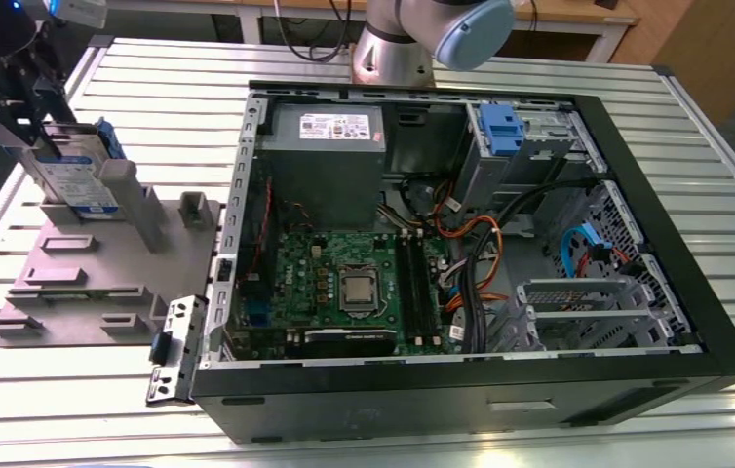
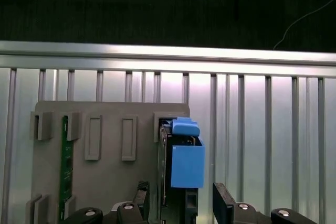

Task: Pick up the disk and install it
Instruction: 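Pick up the disk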

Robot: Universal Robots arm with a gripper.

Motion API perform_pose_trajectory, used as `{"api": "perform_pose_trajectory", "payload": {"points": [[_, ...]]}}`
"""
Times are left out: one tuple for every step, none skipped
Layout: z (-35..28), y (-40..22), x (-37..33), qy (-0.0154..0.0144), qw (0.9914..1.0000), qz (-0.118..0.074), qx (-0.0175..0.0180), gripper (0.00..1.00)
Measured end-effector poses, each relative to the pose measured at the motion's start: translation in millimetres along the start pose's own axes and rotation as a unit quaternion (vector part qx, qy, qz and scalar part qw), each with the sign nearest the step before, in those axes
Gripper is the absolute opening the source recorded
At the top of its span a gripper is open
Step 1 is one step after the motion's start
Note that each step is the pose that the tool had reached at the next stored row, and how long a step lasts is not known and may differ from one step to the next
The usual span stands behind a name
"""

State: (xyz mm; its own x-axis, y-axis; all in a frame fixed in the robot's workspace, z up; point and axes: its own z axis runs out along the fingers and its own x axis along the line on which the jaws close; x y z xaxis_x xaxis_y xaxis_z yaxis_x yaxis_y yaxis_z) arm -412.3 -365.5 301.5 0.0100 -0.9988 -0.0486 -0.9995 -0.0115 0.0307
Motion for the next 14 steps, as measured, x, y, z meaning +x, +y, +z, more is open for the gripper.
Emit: {"api": "perform_pose_trajectory", "payload": {"points": [[0.0,-0.1,0.0,0.0,1.0,0.0,0.0,0.59],[0.0,-0.3,0.1,0.0,1.0,0.0,0.0,0.59],[0.0,-0.9,0.1,0.0,1.0,0.0,0.0,0.59],[0.0,-2.0,0.1,0.0,1.0,0.0,0.0,0.59],[0.0,-3.1,0.1,0.0,1.0,0.0,0.0,0.59],[0.0,-3.9,0.1,0.0,1.0,0.0,0.0,0.59],[0.0,-4.0,0.1,0.0,1.0,0.0,0.0,0.59],[0.0,-4.0,0.1,0.0,1.0,0.0,0.0,0.59],[0.0,-4.0,0.1,0.0,1.0,0.0,0.0,0.59],[0.0,-4.1,0.1,-0.0001,1.0,0.0,0.0,0.59],[-0.1,-4.2,0.1,0.0,1.0,0.0,0.0,0.59],[0.0,-4.3,0.1,0.0,1.0,0.0,0.0,0.59],[0.0,-4.3,0.1,0.0,1.0,0.0,0.0,0.59],[0.0,-4.4,0.1,0.0,1.0,0.0,0.0,0.59]]}}
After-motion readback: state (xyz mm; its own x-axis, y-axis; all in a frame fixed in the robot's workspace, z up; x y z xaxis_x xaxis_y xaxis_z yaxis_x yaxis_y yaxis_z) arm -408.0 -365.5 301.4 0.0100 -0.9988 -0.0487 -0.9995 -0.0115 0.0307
